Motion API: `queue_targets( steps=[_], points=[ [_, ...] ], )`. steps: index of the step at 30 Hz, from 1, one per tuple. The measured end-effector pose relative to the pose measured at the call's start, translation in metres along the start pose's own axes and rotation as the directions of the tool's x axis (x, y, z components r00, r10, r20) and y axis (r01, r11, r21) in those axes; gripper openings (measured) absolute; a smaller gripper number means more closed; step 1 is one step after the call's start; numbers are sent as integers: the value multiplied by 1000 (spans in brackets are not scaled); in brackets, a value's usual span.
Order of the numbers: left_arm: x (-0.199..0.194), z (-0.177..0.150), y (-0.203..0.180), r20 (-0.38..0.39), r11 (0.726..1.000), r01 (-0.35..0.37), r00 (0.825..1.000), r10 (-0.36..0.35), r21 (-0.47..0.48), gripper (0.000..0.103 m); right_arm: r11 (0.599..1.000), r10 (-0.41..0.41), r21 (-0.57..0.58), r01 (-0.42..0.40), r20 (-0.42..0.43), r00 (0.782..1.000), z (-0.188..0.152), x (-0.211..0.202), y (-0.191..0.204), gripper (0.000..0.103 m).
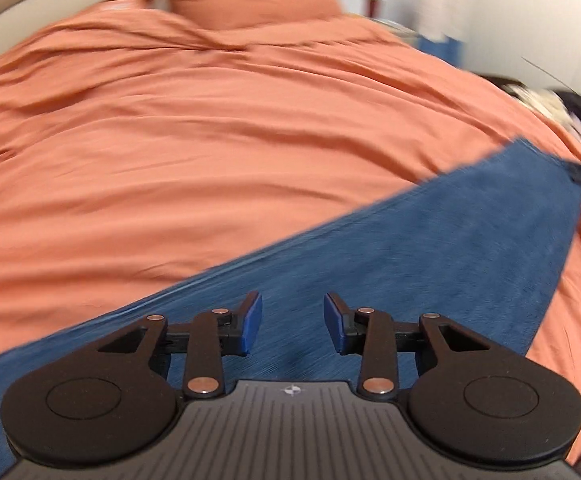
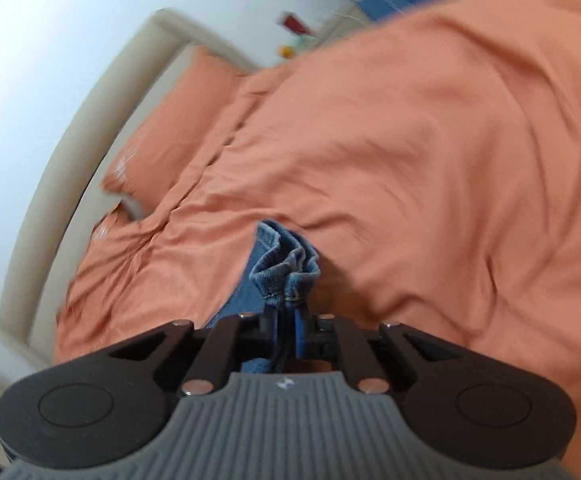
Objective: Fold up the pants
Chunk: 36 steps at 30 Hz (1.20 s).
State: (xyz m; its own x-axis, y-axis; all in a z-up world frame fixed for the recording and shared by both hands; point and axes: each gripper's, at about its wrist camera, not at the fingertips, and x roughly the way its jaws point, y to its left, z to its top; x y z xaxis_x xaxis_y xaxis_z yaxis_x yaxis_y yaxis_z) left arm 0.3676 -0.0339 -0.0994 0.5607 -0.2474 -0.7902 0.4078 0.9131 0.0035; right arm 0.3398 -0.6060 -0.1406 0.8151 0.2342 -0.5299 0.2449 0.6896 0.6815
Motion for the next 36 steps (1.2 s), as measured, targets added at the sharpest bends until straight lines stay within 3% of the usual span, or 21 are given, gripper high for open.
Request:
queue_targets(
  steps=[2, 6, 9, 18, 22, 26, 28, 31, 36],
  points=[
    [27, 4, -25, -13, 998, 38, 999, -37, 54, 44, 999, -41, -37, 40, -28, 999, 3, 4, 6, 3],
    [73, 9, -60, -20, 987, 78, 997, -76, 141, 44, 997, -48, -56, 45, -53, 997, 5, 6, 5, 3],
    [100, 13, -71, -2, 986, 52, 999, -52, 156, 37, 995, -55, -92, 49, -72, 996, 5, 5, 5, 3],
    [146, 36, -81, 62, 989, -57, 997, 49, 133, 35, 986, -65, -158, 51, -80, 995, 8, 3, 18, 3],
    [128, 34, -84, 99, 989, -81, 993, 69, 127, 31, 984, -60, -171, 49, -60, 996, 10, -3, 31, 2],
    [90, 23, -85, 98, 994, -11, 995, 0, 109, 31, 978, -27, -206, 21, -26, 999, 15, -17, 63, 2],
    [72, 10, -90, 78, 993, 34, 996, -44, 116, 31, 971, -4, -239, 2, -8, 1000, 16, -25, 86, 2],
    [43, -13, -94, 83, 991, 45, 995, -56, 129, 31, 958, 37, -286, -32, 13, 999, 16, -37, 126, 2],
    [-10, -35, -64, 133, 999, 11, 991, -17, 46, 31, 911, 114, -401, -95, 23, 993, 2, -54, 204, 2]
  ],
)
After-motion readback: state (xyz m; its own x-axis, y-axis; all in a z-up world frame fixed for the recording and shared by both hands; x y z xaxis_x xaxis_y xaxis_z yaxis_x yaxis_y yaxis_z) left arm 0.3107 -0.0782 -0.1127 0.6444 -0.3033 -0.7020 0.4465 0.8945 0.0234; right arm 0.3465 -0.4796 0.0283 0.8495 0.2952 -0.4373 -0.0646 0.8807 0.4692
